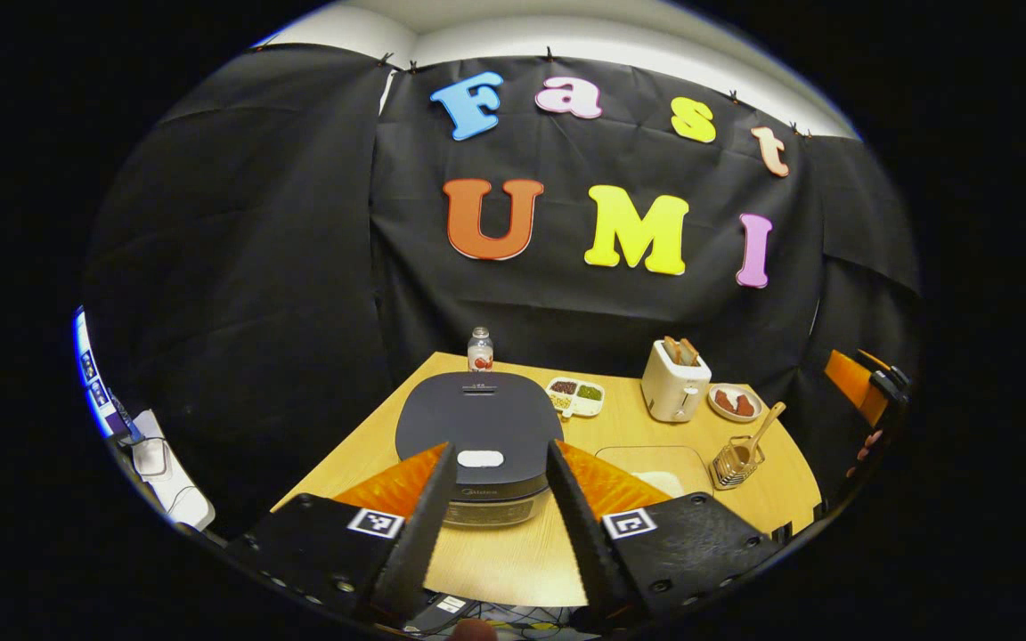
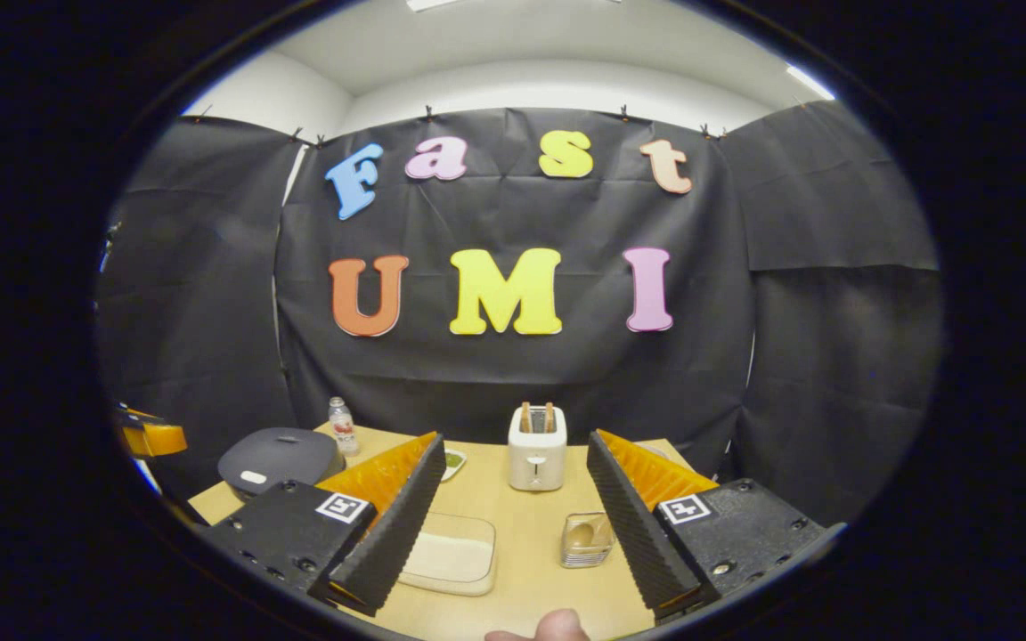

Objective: Close the left gripper, press the button to open the rice cooker; take a wooden spoon from the chopstick holder with the right hand, scoop a spoonful of rice and pour it into the rice cooker, then put the wooden spoon back into the chopstick holder.

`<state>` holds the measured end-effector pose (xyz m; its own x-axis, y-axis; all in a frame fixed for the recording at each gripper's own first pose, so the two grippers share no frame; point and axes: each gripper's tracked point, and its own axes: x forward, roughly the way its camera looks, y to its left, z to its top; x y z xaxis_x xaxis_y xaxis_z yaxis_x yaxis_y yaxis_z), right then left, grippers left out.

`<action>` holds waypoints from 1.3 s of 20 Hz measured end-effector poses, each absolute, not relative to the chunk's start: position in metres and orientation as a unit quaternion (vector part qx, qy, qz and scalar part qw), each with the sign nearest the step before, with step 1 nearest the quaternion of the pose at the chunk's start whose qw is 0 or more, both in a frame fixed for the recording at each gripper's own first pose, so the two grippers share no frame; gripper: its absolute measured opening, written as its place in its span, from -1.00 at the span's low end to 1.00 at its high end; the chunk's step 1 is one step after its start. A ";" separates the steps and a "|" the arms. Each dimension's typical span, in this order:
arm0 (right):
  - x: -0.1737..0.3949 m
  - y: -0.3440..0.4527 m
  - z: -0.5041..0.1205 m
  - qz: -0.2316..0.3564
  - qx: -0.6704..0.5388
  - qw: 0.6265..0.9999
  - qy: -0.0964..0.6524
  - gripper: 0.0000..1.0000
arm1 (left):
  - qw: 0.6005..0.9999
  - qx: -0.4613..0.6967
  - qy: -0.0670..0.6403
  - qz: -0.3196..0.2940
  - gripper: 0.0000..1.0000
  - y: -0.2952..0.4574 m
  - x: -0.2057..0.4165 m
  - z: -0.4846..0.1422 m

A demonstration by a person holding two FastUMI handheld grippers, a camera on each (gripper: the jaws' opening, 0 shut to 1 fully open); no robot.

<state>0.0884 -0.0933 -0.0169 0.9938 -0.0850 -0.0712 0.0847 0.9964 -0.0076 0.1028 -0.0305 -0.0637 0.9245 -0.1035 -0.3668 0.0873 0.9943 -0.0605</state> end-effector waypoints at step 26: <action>0.098 -0.238 -0.073 -0.181 0.046 0.978 0.096 1.00 | 0.886 -0.106 0.450 -0.046 -0.99 -0.018 0.197 -0.189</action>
<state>0.0983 -0.2377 -0.0728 0.9160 -0.3452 -0.2043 0.3629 0.9302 0.0555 0.1974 -0.0180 -0.1888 0.5911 -0.1776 -0.7868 -0.0130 0.9732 -0.2294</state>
